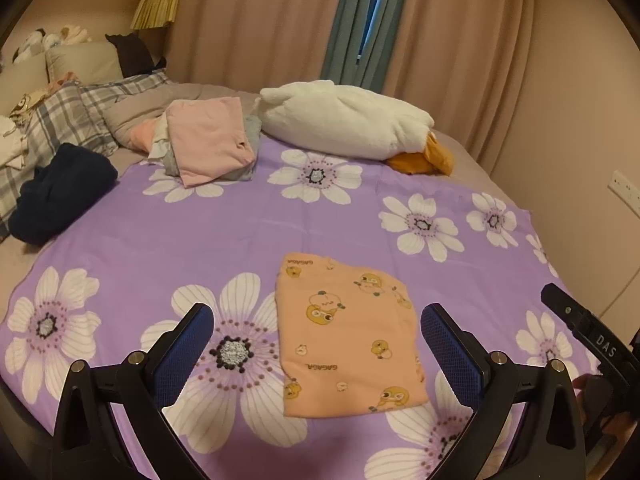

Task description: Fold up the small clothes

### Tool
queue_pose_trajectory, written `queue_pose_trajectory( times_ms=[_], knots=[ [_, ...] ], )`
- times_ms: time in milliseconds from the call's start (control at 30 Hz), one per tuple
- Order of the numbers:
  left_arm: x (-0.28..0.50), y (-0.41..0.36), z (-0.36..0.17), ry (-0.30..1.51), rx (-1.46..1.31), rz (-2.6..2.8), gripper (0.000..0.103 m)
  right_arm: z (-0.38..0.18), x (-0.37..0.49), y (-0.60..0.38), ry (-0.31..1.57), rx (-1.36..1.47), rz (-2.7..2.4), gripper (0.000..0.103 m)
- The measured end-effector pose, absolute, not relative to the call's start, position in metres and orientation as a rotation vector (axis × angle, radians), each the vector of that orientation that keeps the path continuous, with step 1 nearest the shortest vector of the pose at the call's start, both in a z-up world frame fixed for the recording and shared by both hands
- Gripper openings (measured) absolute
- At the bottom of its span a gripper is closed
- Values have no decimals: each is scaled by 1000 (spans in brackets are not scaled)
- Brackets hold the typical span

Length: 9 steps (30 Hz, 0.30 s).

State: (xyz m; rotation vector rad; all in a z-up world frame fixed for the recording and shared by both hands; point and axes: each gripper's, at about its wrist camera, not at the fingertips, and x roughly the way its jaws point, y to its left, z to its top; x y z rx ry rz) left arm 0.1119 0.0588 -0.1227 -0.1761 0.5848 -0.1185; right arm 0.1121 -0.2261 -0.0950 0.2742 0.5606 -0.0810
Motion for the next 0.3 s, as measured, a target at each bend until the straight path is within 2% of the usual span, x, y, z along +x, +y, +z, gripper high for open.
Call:
queue_pose_trajectory(
  times_ms=[300],
  knots=[
    [114, 58, -125, 596, -155, -77, 102, -98, 112, -224, 572, 251, -110, 103]
  ],
)
